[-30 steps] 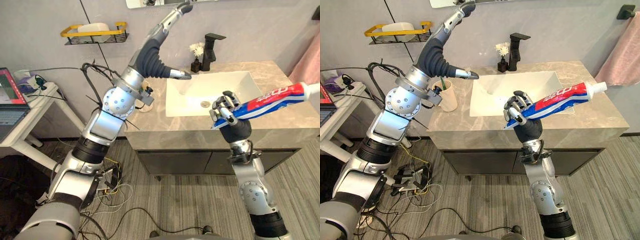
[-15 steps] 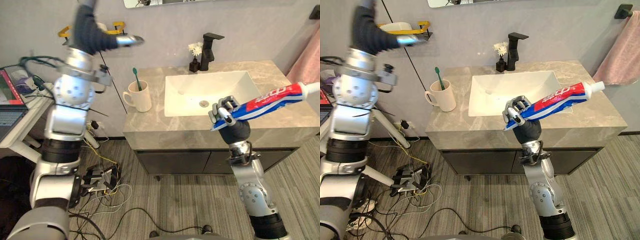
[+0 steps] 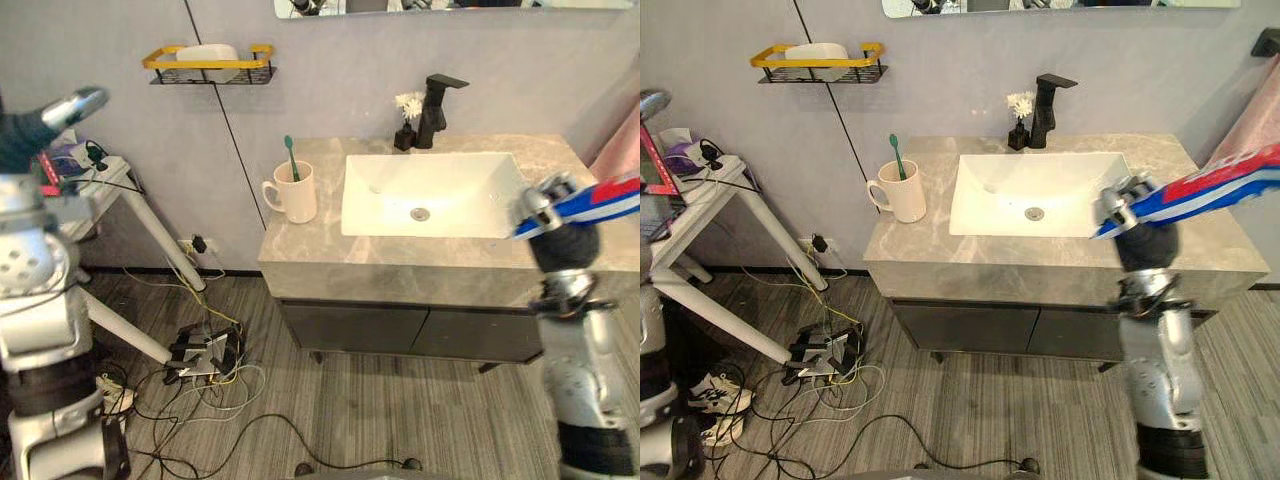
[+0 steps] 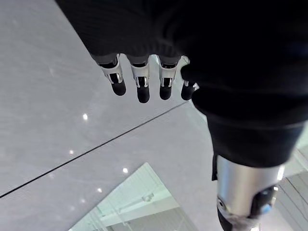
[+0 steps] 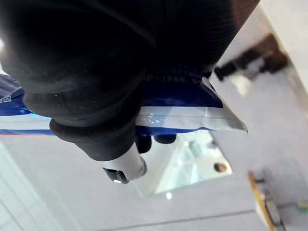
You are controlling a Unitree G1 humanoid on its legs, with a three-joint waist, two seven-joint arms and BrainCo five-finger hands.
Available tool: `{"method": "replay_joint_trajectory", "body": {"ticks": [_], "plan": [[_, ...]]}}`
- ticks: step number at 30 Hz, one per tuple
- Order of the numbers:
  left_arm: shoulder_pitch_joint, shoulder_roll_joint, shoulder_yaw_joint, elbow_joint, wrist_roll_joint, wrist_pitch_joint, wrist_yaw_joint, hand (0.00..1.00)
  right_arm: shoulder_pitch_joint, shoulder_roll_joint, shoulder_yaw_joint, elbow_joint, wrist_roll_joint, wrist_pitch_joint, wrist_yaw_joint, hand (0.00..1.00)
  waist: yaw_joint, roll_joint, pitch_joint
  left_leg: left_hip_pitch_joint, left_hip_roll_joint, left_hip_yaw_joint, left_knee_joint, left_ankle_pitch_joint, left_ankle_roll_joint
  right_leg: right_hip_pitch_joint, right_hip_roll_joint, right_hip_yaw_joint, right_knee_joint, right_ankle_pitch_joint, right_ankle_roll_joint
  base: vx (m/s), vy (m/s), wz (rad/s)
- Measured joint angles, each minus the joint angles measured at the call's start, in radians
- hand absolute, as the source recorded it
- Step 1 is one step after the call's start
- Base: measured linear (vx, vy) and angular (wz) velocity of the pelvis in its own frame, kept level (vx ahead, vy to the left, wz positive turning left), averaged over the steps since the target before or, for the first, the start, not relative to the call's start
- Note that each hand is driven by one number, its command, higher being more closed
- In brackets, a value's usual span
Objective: Organize washtable
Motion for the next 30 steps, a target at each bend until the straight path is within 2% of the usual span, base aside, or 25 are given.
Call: {"method": "replay_joint_trajectory", "body": {"ticks": [4,7,10,11,12,17,21,30], "plan": [[0.125,-0.118,0.013,-0.022,-0.045,-0.010,-0.023,0.00,-0.082,-0.093,-0.006,0.052,-0.106,-0.043,-0.054,1.00,0.019,-0.005,-0.004,-0.011,-0.001,-0.031,0.000,0.008,-0.002,0.009,0.000,-0.033,0.000,-0.004,-0.004,-0.04,0.003,0.25],[0.193,-0.211,0.031,-0.041,-0.070,-0.010,-0.037,0.00,-0.120,-0.105,0.002,0.082,-0.181,-0.056,-0.074,1.00,0.033,-0.007,-0.005,-0.021,-0.001,-0.042,-0.001,0.015,-0.004,0.010,0.002,-0.051,0.000,-0.006,-0.006,-0.03,0.005,0.21],[0.234,-0.272,0.030,-0.059,-0.091,-0.010,-0.039,0.00,-0.140,-0.124,0.013,0.082,-0.257,-0.055,-0.089,1.00,0.049,-0.007,-0.005,-0.033,-0.001,-0.058,-0.001,0.021,-0.005,0.008,0.001,-0.067,0.000,-0.006,-0.005,-0.01,0.004,0.17],[0.257,-0.305,0.031,-0.074,-0.096,-0.010,-0.042,0.00,-0.163,-0.133,0.032,0.086,-0.305,-0.055,-0.095,1.00,0.055,-0.008,-0.005,-0.033,-0.001,-0.059,-0.001,0.021,-0.005,0.009,0.001,-0.070,0.000,-0.006,-0.005,0.00,0.019,0.27],[0.308,-0.396,-0.018,-0.111,-0.112,-0.010,-0.076,0.00,-0.304,-0.210,0.130,0.160,-0.449,-0.058,-0.111,1.00,0.073,-0.027,-0.007,-0.046,-0.001,-0.085,-0.001,0.029,-0.002,0.009,0.001,-0.092,0.000,-0.007,-0.005,0.00,0.024,0.31],[0.333,-0.417,-0.025,-0.124,-0.112,-0.012,-0.087,0.00,-0.374,-0.200,0.164,0.188,-0.468,-0.065,-0.117,1.00,0.087,-0.041,-0.010,-0.050,-0.004,-0.087,-0.001,0.035,0.003,0.011,-0.003,-0.101,0.000,-0.007,-0.005,0.00,0.008,0.07],[0.366,-0.520,-0.063,-0.126,-0.132,-0.007,-0.086,0.00,-0.369,-0.084,0.160,0.188,-0.410,-0.073,-0.126,1.00,0.095,-0.041,-0.010,-0.052,-0.005,-0.097,-0.001,0.035,0.002,0.011,-0.004,-0.111,0.000,-0.008,-0.004,0.00,0.006,0.04],[0.388,-0.567,-0.047,-0.152,-0.132,-0.008,-0.078,0.00,-0.366,-0.056,0.160,0.188,-0.435,-0.072,-0.138,1.00,0.104,-0.051,-0.007,-0.053,-0.006,-0.116,-0.001,0.037,0.001,0.025,-0.003,-0.135,0.000,-0.014,0.000,0.01,0.011,0.09]]}}
